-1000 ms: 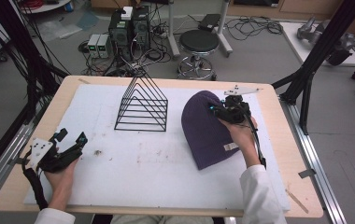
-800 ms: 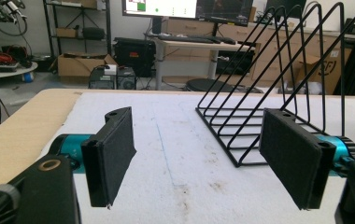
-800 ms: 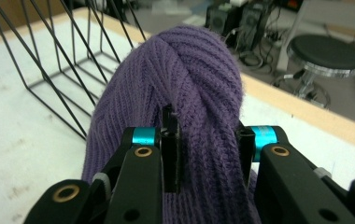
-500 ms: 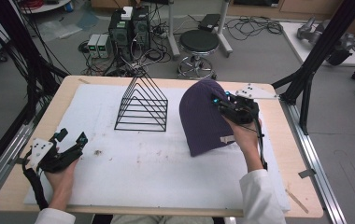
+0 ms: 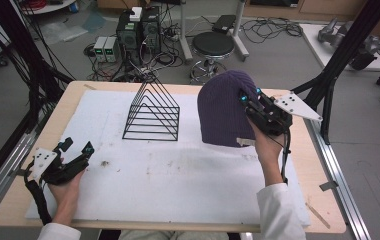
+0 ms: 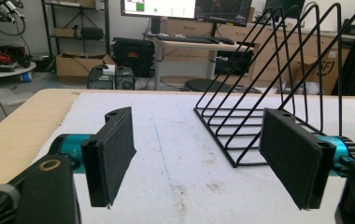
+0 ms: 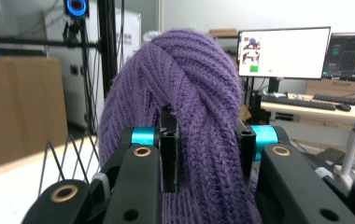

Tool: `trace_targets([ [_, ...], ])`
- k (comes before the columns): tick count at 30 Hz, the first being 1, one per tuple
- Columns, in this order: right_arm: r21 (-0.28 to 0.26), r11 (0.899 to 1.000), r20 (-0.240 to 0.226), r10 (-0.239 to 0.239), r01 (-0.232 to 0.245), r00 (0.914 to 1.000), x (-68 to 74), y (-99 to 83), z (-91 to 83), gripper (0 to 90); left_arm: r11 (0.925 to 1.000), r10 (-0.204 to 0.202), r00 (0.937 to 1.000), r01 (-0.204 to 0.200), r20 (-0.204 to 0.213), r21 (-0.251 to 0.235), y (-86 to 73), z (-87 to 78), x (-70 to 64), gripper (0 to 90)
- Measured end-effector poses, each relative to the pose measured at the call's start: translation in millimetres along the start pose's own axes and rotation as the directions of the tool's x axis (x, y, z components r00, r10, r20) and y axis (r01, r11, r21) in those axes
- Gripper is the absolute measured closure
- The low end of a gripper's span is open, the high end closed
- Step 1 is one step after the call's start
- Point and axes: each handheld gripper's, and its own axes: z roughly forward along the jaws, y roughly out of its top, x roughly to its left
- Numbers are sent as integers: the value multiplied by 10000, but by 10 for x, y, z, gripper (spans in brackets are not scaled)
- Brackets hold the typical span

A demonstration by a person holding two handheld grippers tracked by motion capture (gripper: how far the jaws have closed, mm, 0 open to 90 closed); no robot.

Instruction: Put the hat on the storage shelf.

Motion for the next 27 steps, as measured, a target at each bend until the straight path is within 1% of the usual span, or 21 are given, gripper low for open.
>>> trace_targets([
  [1, -137, 9999, 47, 100, -99, 9999, 3, 15, -17, 718, 10000, 17, 10000, -17, -4, 1, 1, -2, -2, 268],
  [2, -137, 9999, 47, 100, -99, 9999, 3, 15, -17, 718, 10000, 17, 10000, -17, -4, 1, 1, -2, -2, 268],
  [3, -353, 9989, 21, 325, -324, 9995, 12, 46, -52, 718, 10000, 2, 10000, -2, 24, -40, 3, -2, -5, 268],
  [4, -443, 9983, 1, 378, -378, 9993, 20, 61, -66, 718, 9999, 51, 10000, -51, 43, -108, 10, -4, -12, 268],
  [6, -555, 9979, -51, 322, -324, 9995, 44, 94, -85, 718, 9999, 126, 9999, -125, 20, -108, 20, 1, -17, 266],
  [8, -601, 9978, -32, 294, -296, 9996, 78, 133, -88, 718, 9999, 103, 9999, -103, 56, -124, 23, 10, -21, 260],
  [10, -673, 9971, -56, 345, -348, 9994, 115, 171, -81, 718, 9999, 18, 9998, -15, 209, -116, 33, 22, -40, 258],
  [13, -719, 9969, -129, 306, -314, 9994, 182, 219, -49, 718, 9999, 54, 9995, -49, 311, -163, 48, 24, -65, 257],
  [14, -723, 9970, -189, 268, -281, 9995, 207, 232, -33, 718, 9996, 153, 9991, -144, 405, -230, 71, 23, -92, 256],
  [17, -741, 9970, -343, 211, -236, 9992, 293, 265, 17, 717, 9992, 223, 9986, -207, 480, -341, 100, 24, -120, 255],
  [18, -741, 9970, -343, 211, -236, 9992, 293, 265, 17, 717, 9991, 226, 9984, -206, 518, -381, 112, 24, -132, 255],
  [19, -762, 9970, -420, 129, -160, 9990, 349, 283, 54, 716, 9990, 156, 9976, -127, 680, -434, 132, 28, -153, 255],
  [20, -742, 9971, -488, 143, -179, 9987, 378, 292, 73, 716, 9990, 156, 9976, -127, 680, -434, 132, 28, -153, 255],
  [22, -774, 9969, -552, 79, -122, 9984, 432, 303, 109, 716, 9988, 107, 9957, -63, 919, -488, 165, 33, -189, 255],
  [23, -748, 9971, -612, 90, -136, 9981, 460, 306, 126, 716, 9988, 107, 9957, -63, 919, -488, 165, 33, -189, 255],
  [25, -753, 9971, -699, 19, -71, 9976, 512, 306, 160, 715, 9984, 171, 9939, -111, 1092, -552, 201, 47, -216, 254],
  [26, -731, 9973, -785, 33, -90, 9969, 537, 305, 176, 713, 9984, 171, 9939, -111, 1092, -552, 201, 47, -216, 252],
  [27, -686, 9976, -855, 18, -77, 9963, 558, 304, 192, 712, 9985, -12, 9921, 81, 1252, -544, 225, 58, -236, 250],
])
